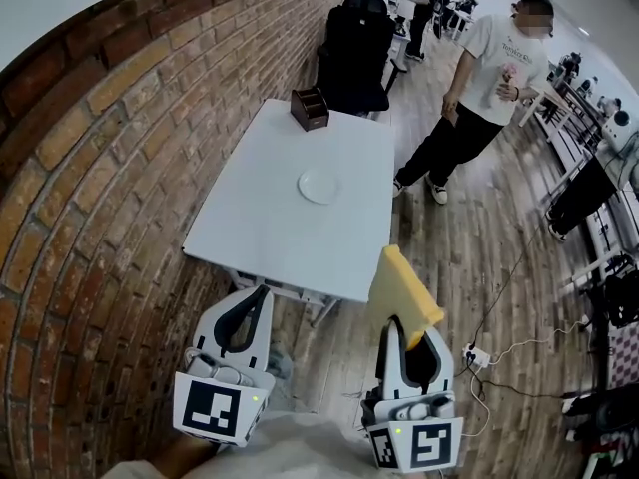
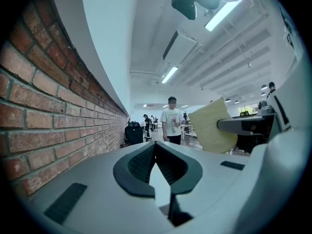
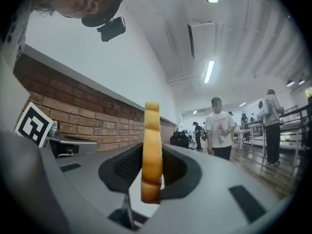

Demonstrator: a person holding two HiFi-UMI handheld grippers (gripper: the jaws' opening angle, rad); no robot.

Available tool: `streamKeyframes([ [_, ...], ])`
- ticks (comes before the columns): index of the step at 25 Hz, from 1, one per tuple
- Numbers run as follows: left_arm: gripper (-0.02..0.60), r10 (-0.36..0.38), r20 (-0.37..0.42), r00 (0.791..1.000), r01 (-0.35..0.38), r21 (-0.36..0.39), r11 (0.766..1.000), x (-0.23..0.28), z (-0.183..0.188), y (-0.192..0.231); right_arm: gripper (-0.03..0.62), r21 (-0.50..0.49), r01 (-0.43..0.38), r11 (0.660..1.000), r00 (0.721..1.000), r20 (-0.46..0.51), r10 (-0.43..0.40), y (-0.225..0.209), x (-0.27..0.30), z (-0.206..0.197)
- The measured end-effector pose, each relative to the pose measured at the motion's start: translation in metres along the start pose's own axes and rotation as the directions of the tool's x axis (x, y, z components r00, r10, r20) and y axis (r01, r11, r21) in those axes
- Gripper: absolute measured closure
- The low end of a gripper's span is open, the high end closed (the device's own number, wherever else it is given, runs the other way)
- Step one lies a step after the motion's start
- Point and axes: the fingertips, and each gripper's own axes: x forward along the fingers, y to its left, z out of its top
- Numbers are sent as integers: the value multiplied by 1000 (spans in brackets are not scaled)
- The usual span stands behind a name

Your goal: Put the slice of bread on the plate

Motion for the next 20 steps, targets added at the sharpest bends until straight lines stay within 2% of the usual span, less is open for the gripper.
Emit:
streamKeyframes([
  [20, 572, -73, -42, 996, 72, -26, 997, 129, -13, 65, 496, -17, 7, 1000, 998, -69, -8, -13, 139, -26],
])
